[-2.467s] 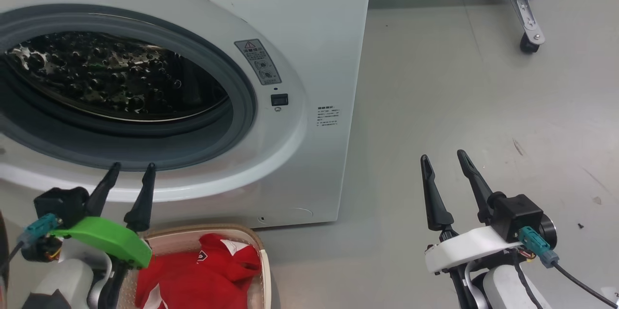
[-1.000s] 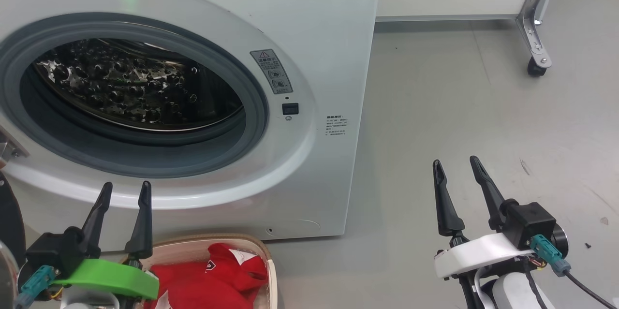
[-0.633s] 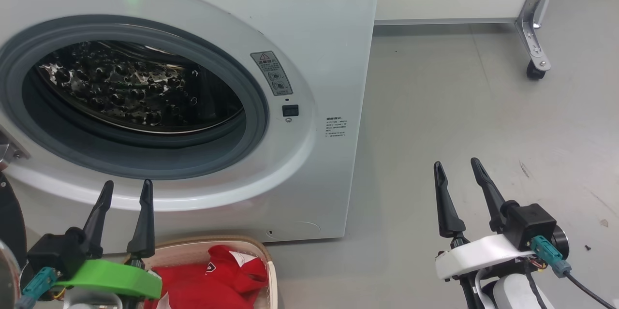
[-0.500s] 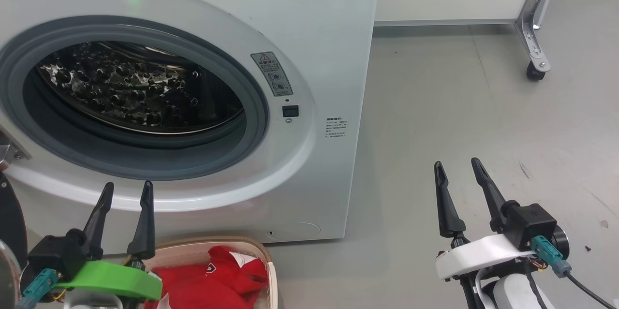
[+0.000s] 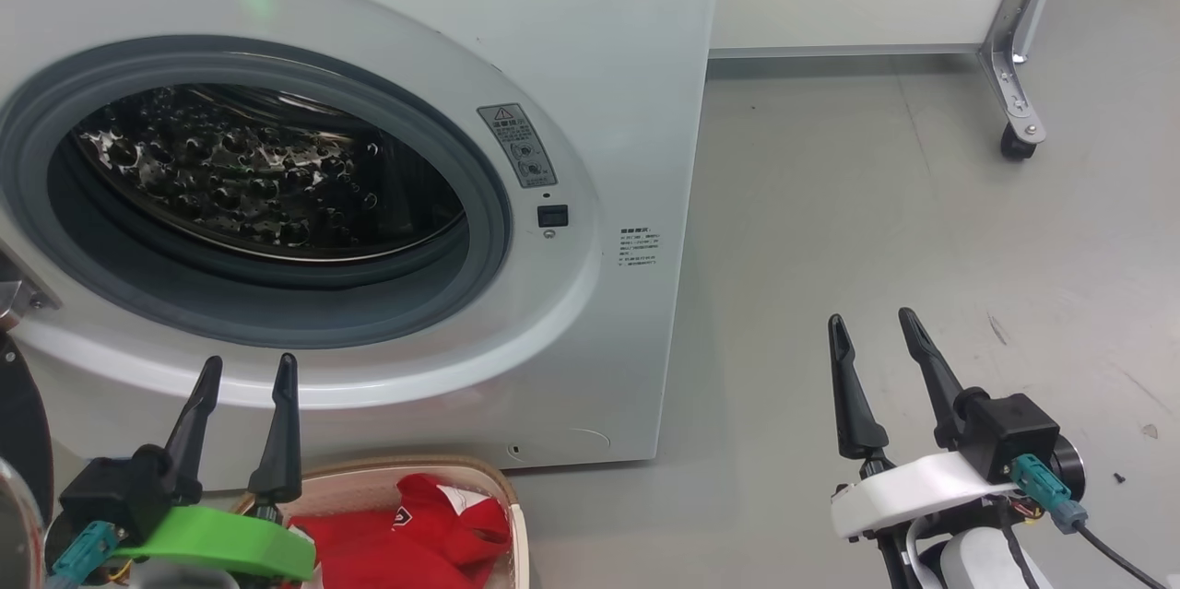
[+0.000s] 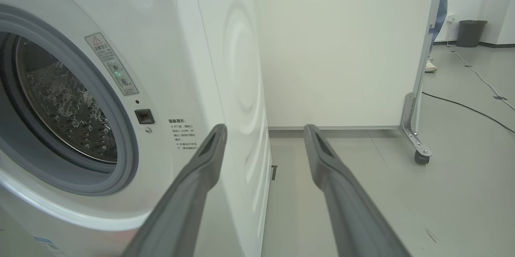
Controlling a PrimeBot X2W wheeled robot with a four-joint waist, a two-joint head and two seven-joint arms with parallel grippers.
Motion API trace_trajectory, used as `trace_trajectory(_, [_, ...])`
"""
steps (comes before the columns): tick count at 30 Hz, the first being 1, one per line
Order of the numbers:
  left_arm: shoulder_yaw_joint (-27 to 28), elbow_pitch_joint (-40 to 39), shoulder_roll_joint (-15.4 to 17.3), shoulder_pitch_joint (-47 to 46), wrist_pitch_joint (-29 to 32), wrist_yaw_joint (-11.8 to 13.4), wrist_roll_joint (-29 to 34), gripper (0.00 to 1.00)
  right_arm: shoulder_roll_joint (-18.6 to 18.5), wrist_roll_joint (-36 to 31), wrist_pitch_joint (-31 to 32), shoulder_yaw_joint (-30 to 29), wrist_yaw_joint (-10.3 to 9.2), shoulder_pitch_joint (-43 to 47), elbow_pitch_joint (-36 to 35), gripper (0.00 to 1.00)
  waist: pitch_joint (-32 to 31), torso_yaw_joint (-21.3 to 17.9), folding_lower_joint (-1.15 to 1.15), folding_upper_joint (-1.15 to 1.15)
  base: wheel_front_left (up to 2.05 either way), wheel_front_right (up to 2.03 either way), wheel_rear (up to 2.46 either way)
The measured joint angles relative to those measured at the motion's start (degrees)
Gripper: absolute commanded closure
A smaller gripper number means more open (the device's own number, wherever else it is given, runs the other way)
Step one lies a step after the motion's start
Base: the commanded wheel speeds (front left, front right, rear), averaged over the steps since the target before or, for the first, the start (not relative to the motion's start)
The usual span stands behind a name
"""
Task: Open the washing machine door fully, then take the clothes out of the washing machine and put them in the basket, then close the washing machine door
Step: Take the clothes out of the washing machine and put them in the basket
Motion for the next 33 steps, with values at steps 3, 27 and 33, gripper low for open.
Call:
trace_trajectory(3, [0.0,-0.1,-0.2,0.0,0.0,0.0,0.5,0.0,0.0,-0.2,0.0,0.0,0.15,0.0,0.2,0.0,-0.1,0.0,0.0,0.0,0.0,0.0,0.0])
trace_trajectory(27, [0.3,-0.5,-1.2,1.1,0.0,0.0,1.4,0.0,0.0,-0.5,0.0,-0.4,0.91,0.4,0.5,0.0,-0.2,-0.3,0.0,0.0,-0.08,0.08,0.0])
trace_trajectory(33, [0.5,-0.5,-1.2,1.1,0.0,0.0,1.4,0.0,0.0,-0.7,0.0,-0.5,0.92,0.4,0.5,0.0,0.1,-0.2,0.0,0.0,-0.53,0.53,0.0])
